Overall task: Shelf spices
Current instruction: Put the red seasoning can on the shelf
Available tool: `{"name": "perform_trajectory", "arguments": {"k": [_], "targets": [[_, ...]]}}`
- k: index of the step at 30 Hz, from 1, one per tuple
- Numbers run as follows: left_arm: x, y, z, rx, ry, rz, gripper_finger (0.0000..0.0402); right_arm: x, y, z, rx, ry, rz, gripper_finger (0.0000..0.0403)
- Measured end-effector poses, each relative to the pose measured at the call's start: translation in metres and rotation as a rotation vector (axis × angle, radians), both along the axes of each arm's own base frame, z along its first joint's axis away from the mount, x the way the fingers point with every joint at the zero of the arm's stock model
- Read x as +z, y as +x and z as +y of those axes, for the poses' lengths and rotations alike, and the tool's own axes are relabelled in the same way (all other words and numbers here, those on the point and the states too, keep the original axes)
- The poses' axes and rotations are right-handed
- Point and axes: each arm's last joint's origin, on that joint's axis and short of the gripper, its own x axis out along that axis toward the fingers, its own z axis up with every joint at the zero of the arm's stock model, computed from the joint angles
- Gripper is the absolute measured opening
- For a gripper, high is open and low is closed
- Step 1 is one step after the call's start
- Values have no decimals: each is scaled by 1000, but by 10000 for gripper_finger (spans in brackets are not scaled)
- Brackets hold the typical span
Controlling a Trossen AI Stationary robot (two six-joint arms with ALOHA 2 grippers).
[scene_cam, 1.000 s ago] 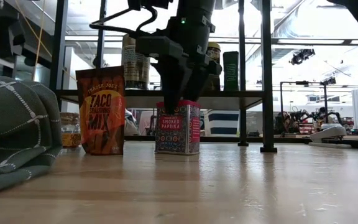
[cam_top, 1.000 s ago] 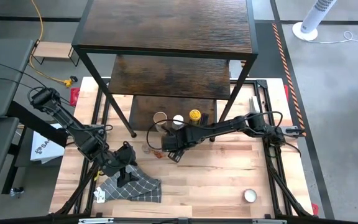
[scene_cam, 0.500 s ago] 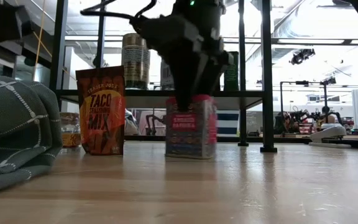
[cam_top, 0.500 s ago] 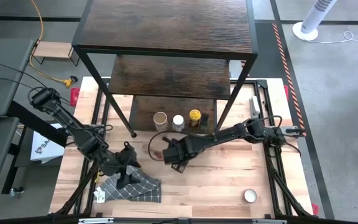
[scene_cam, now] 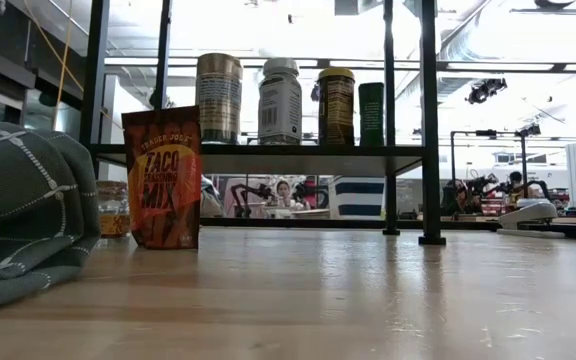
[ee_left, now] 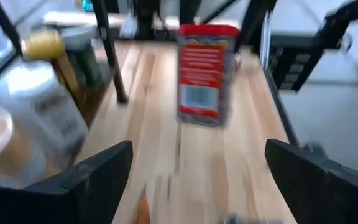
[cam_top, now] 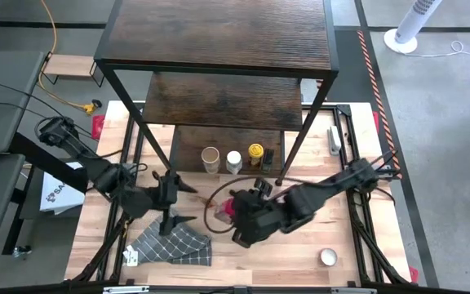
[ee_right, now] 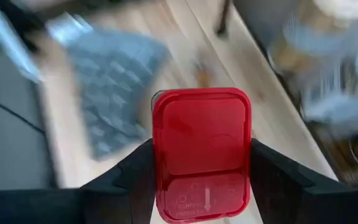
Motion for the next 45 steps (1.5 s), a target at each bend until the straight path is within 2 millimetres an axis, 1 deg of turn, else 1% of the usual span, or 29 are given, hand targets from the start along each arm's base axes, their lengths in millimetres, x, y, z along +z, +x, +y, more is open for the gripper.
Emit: {"name": "perform_trajectory", "arguments": {"k": [2, 4, 7, 9, 13, 15, 19, 22, 24, 25, 27, 29, 31, 35, 37, 39, 41, 43, 45], "targets": [[10, 7, 5, -15, -11, -52, 362, 11, -6, -1, 25, -10, -36, 198], [18, 14, 11, -38, -12, -96, 362, 16, -8, -3, 45, -32, -51, 198], [24, 27, 17, -55, -43, -140, 362, 27, -10, -5, 102, -62, -90, 198], [23, 37, 19, -76, -66, -134, 362, 31, -10, -5, 131, -92, -116, 197], [17, 58, 14, -152, -72, -79, 362, 30, -6, -5, 164, -135, -122, 197], [19, 67, 10, -159, -75, -77, 362, 30, -6, -6, 176, -149, -119, 197], [25, 79, 4, -171, -69, -87, 362, 31, -6, -7, 191, -167, -117, 197], [23, 86, 0, -195, -54, -74, 360, 33, -4, -5, 226, -184, -140, 197], [22, 89, -1, -181, -60, -64, 348, 33, -4, -5, 241, -189, -139, 195], [21, 89, -1, -174, -64, -46, 336, 33, -4, -5, 249, -197, -134, 195], [15, 86, 0, -138, -44, 25, 299, 33, -4, -5, 262, -221, -123, 195], [11, 83, 2, -83, -26, 67, 244, 33, -5, -3, 288, -244, -118, 195], [11, 81, 2, -64, -13, 79, 183, 33, -5, -4, 289, -264, -118, 195], [10, 78, -1, -74, -23, 91, 180, 33, -5, -4, 291, -278, -122, 193], [11, 78, -1, -44, -42, 88, 180, 34, -5, -4, 287, -279, -125, 192], [11, 70, -2, 21, -68, 114, 180, 35, -6, -8, 271, -286, -115, 186], [5, 52, -3, 140, -35, 178, 180, 39, -11, -11, 254, -275, -110, 230], [0, 34, -15, 250, -52, 157, 180, 47, -17, -15, 215, -239, -134, 284], [-13, 14, -25, 350, -82, 119, 180, 52, -20, -21, 179, -213, -144, 329]]}}
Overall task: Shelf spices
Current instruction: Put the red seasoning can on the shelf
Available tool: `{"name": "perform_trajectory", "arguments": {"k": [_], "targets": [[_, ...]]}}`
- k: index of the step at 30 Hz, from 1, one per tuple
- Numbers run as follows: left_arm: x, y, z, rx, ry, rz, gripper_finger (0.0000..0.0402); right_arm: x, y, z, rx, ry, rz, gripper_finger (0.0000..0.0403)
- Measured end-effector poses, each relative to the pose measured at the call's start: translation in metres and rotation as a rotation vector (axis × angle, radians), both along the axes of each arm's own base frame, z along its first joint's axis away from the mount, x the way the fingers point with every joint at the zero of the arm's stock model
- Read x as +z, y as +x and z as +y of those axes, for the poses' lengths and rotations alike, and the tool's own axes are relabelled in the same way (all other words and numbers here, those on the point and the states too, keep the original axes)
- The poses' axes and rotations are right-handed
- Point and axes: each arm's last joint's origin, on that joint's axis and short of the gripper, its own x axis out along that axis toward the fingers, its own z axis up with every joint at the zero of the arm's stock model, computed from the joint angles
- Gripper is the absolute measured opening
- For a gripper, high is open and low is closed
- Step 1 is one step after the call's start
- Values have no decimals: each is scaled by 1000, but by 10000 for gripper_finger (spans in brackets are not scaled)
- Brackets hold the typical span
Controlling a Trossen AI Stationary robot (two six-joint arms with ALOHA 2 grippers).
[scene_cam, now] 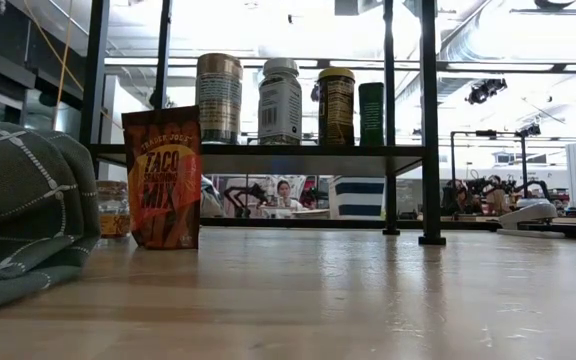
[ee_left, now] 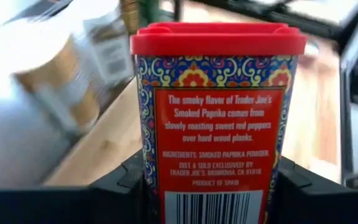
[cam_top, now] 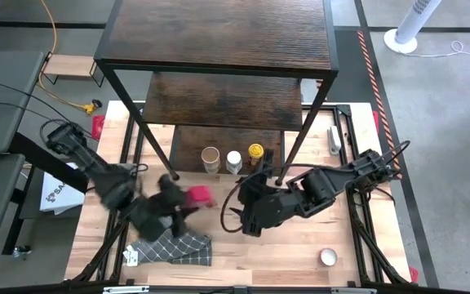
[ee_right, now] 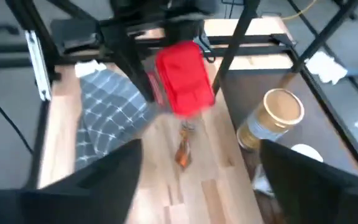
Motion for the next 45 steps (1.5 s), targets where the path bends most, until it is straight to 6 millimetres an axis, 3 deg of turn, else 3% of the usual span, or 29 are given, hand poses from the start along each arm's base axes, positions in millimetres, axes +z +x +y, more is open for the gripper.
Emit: {"name": "perform_trajectory", "arguments": {"k": [5, 8, 12, 17, 25, 33, 39, 41, 45], "targets": [[-43, -25, -18, 274, -91, -265, 180, -3, -3, -9, -114, -14, 18, 375], [-65, -18, -11, 375, -43, -311, 180, -4, -3, -16, -171, -16, 20, 375], [-88, -3, 11, 463, 119, -218, 180, -3, -1, -25, -254, -24, -7, 369], [-96, 4, 37, 576, 260, -173, 180, -5, 0, -33, -282, -45, 11, 366], [-115, 21, 61, 745, 303, -235, 180, -6, 2, -43, -313, -59, 29, 366], [-138, 32, 67, 839, 265, -261, 180, -6, 4, -50, -317, -76, 38, 366], [-140, 33, 68, 853, 252, -252, 181, -6, 4, -50, -312, -81, 41, 366], [-140, 35, 71, 864, 257, -257, 215, -6, 4, -50, -306, -89, 44, 366], [-140, 38, 79, 904, 248, -277, 328, -6, 4, -50, -298, -96, 48, 366]]}}
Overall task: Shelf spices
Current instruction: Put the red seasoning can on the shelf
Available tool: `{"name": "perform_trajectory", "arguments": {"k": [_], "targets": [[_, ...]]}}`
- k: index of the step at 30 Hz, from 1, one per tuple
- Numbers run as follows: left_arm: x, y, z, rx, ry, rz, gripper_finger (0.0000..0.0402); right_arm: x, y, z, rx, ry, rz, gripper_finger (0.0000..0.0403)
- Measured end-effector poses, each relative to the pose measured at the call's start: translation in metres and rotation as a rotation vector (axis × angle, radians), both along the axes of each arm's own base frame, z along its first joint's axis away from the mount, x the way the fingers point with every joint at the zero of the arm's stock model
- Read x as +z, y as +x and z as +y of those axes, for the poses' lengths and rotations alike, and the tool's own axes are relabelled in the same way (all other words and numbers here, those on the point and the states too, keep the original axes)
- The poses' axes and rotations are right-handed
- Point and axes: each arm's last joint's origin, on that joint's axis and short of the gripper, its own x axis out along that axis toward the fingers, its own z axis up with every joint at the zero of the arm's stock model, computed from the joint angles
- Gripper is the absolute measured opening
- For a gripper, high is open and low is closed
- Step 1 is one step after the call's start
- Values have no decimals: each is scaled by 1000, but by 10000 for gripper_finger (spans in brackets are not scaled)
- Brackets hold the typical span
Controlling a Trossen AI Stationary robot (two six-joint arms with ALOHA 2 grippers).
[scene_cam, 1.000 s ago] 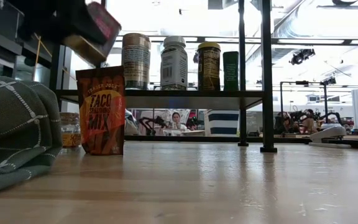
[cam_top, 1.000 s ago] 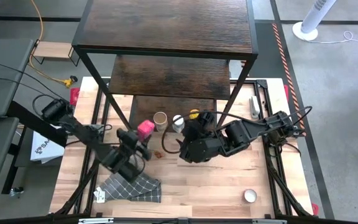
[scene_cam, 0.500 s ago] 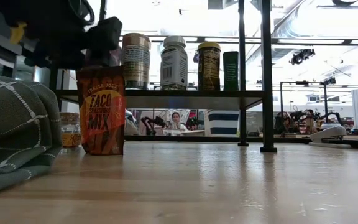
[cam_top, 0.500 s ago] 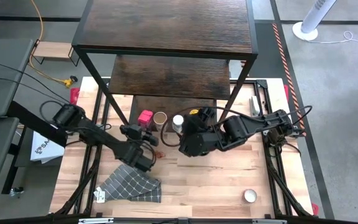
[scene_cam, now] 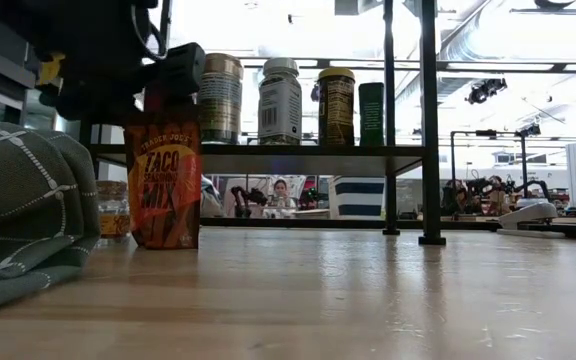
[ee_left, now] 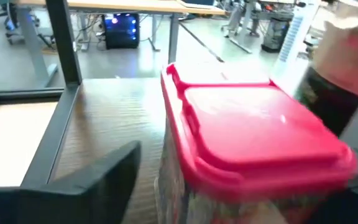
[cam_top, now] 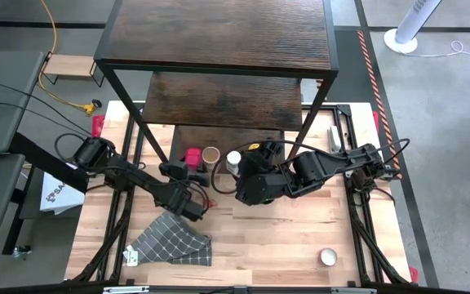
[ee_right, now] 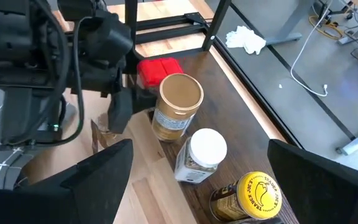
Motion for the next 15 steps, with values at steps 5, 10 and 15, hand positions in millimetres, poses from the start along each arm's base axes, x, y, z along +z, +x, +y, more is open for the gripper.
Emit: {"name": "perform_trajectory", "arguments": {"k": [5, 10, 15], "targets": [[2, 2, 6, 28, -9, -32, 390, 0, 0, 0, 1, 1, 1, 366], [14, -3, 6, 11, -3, -47, 397, 0, 0, 0, 11, -10, 8, 366], [35, -11, 9, -16, 11, -45, 398, 0, 1, -2, 17, -23, 18, 366]]}}
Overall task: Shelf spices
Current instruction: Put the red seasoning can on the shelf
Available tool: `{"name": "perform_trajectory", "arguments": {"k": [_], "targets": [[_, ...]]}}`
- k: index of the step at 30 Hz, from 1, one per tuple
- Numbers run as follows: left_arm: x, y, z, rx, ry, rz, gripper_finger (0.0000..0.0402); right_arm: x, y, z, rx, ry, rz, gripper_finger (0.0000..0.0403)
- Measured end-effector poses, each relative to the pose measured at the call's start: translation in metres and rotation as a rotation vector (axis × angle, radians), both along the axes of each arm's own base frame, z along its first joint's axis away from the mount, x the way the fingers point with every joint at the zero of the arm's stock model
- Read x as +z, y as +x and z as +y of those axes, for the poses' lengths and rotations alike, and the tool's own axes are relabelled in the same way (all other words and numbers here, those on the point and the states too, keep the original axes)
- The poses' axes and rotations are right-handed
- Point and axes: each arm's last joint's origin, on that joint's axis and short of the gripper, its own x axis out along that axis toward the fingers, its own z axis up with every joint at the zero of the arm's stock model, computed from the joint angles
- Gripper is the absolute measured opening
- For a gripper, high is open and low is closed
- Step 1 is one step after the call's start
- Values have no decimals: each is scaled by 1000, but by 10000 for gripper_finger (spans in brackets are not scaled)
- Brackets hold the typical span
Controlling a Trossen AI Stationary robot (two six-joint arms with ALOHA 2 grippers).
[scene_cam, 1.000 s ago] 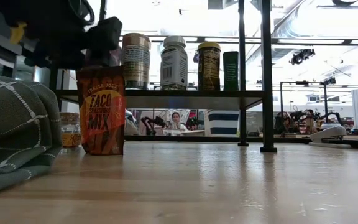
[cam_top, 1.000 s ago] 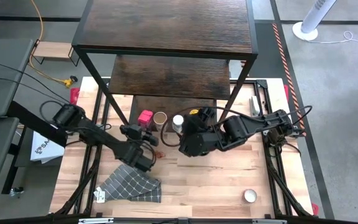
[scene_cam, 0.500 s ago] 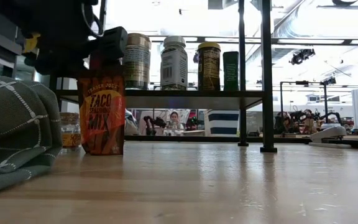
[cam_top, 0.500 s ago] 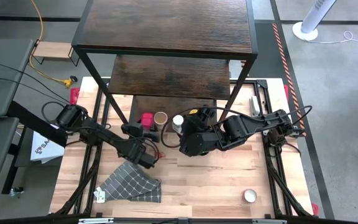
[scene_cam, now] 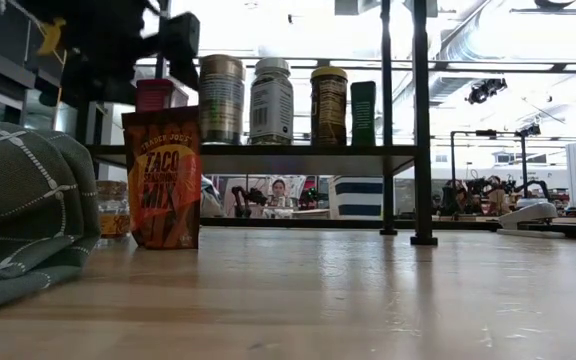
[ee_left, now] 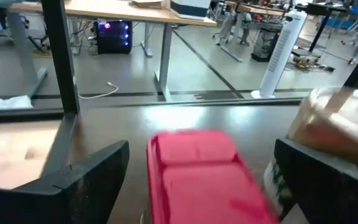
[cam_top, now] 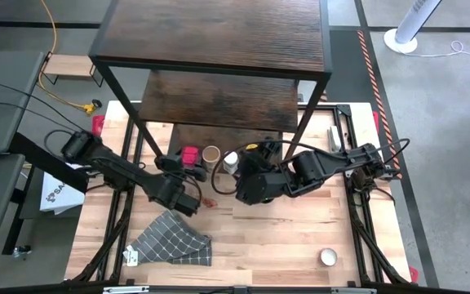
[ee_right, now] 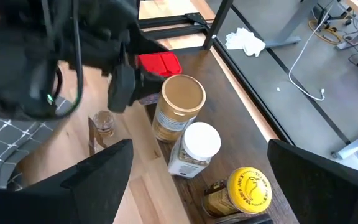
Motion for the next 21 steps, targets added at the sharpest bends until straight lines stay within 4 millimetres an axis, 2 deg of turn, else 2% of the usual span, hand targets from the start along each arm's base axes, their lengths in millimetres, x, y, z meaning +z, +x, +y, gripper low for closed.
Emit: {"name": "perform_trajectory", "arguments": {"k": [13, 21], "targets": [[65, -30, 12, -47, 101, -82, 399, 1, 3, -2, -4, 3, -21, 366], [109, -47, -9, -219, 92, -9, 392, 2, 3, -2, -5, 8, -31, 366]]}}
